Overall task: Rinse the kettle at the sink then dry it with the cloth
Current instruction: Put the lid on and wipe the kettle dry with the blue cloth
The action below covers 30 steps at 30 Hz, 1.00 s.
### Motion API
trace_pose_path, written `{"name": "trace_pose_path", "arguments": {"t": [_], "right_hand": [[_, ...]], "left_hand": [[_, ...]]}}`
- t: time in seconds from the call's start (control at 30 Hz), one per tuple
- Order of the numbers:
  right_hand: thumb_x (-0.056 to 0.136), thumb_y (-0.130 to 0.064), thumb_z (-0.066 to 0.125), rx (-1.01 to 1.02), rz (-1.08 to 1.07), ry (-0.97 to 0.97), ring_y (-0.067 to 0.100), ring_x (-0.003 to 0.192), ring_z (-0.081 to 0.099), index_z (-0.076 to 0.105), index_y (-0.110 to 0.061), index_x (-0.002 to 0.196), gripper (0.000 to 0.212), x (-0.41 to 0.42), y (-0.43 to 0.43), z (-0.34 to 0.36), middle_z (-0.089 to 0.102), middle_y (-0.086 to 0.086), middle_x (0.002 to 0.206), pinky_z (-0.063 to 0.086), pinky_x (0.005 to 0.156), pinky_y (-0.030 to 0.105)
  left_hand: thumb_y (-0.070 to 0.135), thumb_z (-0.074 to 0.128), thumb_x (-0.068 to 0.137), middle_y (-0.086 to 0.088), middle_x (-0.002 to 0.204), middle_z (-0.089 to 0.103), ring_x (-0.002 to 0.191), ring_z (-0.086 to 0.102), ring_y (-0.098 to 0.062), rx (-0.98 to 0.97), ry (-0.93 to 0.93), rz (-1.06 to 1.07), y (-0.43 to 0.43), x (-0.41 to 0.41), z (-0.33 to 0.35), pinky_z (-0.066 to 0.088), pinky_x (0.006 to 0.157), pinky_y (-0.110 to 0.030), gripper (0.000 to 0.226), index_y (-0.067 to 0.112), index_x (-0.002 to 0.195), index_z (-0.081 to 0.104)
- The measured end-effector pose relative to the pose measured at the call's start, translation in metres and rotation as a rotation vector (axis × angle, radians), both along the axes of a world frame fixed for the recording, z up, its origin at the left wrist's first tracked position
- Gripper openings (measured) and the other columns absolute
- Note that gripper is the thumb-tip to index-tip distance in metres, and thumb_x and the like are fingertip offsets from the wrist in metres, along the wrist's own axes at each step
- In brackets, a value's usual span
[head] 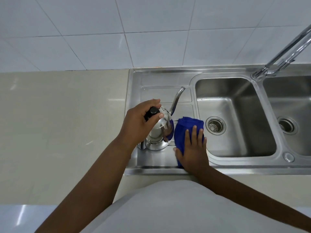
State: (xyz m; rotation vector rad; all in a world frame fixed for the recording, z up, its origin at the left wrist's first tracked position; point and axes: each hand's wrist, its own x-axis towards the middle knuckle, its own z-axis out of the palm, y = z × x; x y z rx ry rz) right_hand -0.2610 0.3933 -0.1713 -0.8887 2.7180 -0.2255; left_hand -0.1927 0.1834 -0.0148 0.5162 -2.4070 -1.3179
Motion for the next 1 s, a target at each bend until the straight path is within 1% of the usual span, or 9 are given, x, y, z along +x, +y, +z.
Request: {"name": "trace_pose_path", "arguments": {"t": [0.13, 0.2, 0.3, 0.43, 0.57, 0.63, 0.7, 0.83, 1.0], "right_hand": [[0.097, -0.015, 0.051, -0.156, 0.015, -0.147, 0.035, 0.155, 0.007, 0.037, -0.009, 0.15, 0.055, -0.032, -0.007, 0.006, 0.015, 0.014, 0.167, 0.02, 0.122, 0.056], [0.1, -0.013, 0.05, -0.283, -0.068, -0.284, 0.031, 0.154, 0.018, 0.032, -0.013, 0.152, 0.055, -0.039, -0.011, 0.016, 0.019, 0.01, 0.166, 0.025, 0.123, 0.048], [0.102, -0.018, 0.048, -0.511, -0.219, -0.56, 0.029, 0.127, 0.057, 0.041, -0.019, 0.142, 0.041, -0.034, -0.021, 0.041, 0.054, 0.013, 0.145, 0.047, 0.101, 0.034], [0.103, -0.016, 0.044, -0.806, -0.528, -0.897, 0.03, 0.109, 0.064, 0.049, -0.019, 0.122, 0.02, -0.008, -0.043, 0.076, 0.064, 0.007, 0.115, 0.051, 0.087, 0.036], [0.102, -0.012, 0.047, -0.935, -0.28, -0.729, -0.003, 0.097, 0.063, 0.047, -0.026, 0.12, 0.023, 0.009, -0.043, 0.123, 0.061, -0.019, 0.121, 0.049, 0.079, 0.017], [0.099, -0.005, 0.05, -0.983, -0.088, -0.611, -0.013, 0.122, 0.052, 0.045, -0.023, 0.125, 0.032, 0.014, -0.045, 0.138, 0.049, -0.022, 0.142, 0.044, 0.095, 0.011], [0.097, -0.001, 0.051, -0.978, 0.017, -0.512, 0.003, 0.142, 0.041, 0.042, -0.021, 0.139, 0.047, 0.015, -0.048, 0.133, 0.042, -0.011, 0.154, 0.04, 0.11, 0.02], [0.1, -0.006, 0.044, -0.862, -0.183, -0.625, 0.013, 0.116, 0.064, 0.03, -0.042, 0.15, 0.064, 0.005, -0.045, 0.096, 0.059, -0.008, 0.135, 0.054, 0.1, 0.039], [0.101, -0.005, 0.039, -0.729, -0.355, -0.753, 0.01, 0.11, 0.061, 0.03, -0.039, 0.153, 0.063, 0.0, -0.043, 0.089, 0.06, -0.007, 0.128, 0.052, 0.093, 0.028]], "left_hand": [[0.023, 0.071, 0.085, 0.005, 0.126, 0.066, 0.118, 0.06, -0.005, 0.015, 0.012, 0.01, 0.002, 0.0, -0.002, 0.049, 0.101, -0.025, 0.036, 0.019, 0.12, 0.066], [0.023, 0.071, 0.085, 0.003, 0.125, 0.066, 0.117, 0.061, -0.008, 0.009, 0.017, 0.014, 0.003, 0.0, -0.004, 0.051, 0.101, -0.033, 0.036, 0.018, 0.12, 0.065], [0.022, 0.07, 0.085, 0.003, 0.125, 0.066, 0.117, 0.061, -0.009, 0.02, 0.018, 0.016, 0.004, 0.0, -0.004, 0.051, 0.1, -0.037, 0.036, 0.017, 0.121, 0.065], [0.021, 0.069, 0.086, 0.007, 0.125, 0.065, 0.118, 0.06, -0.006, 0.005, 0.0, 0.01, 0.004, 0.001, -0.004, 0.05, 0.101, -0.033, 0.037, 0.015, 0.122, 0.064], [0.026, 0.064, 0.089, 0.006, 0.119, 0.067, 0.11, 0.063, -0.007, -0.021, 0.0, -0.01, 0.004, -0.001, -0.003, 0.052, 0.095, -0.03, 0.034, 0.015, 0.121, 0.063], [0.034, 0.05, 0.095, 0.001, 0.095, 0.07, 0.087, 0.065, -0.009, -0.013, 0.026, -0.03, 0.005, 0.001, 0.0, 0.053, 0.077, -0.028, 0.027, 0.016, 0.107, 0.065], [0.038, 0.035, 0.099, 0.001, 0.078, 0.064, 0.072, 0.06, -0.009, 0.028, 0.056, -0.01, 0.006, 0.002, 0.002, 0.047, 0.067, -0.027, 0.035, 0.016, 0.095, 0.063], [0.034, 0.036, 0.101, -0.001, 0.126, 0.066, 0.118, 0.061, -0.011, 0.027, 0.035, 0.006, 0.006, 0.004, 0.002, 0.048, 0.1, -0.027, 0.041, 0.016, 0.125, 0.063], [0.033, 0.043, 0.097, -0.001, 0.129, 0.065, 0.119, 0.06, -0.011, -0.008, 0.042, 0.024, 0.006, 0.002, -0.001, 0.049, 0.101, -0.034, 0.038, 0.016, 0.124, 0.063]]}}
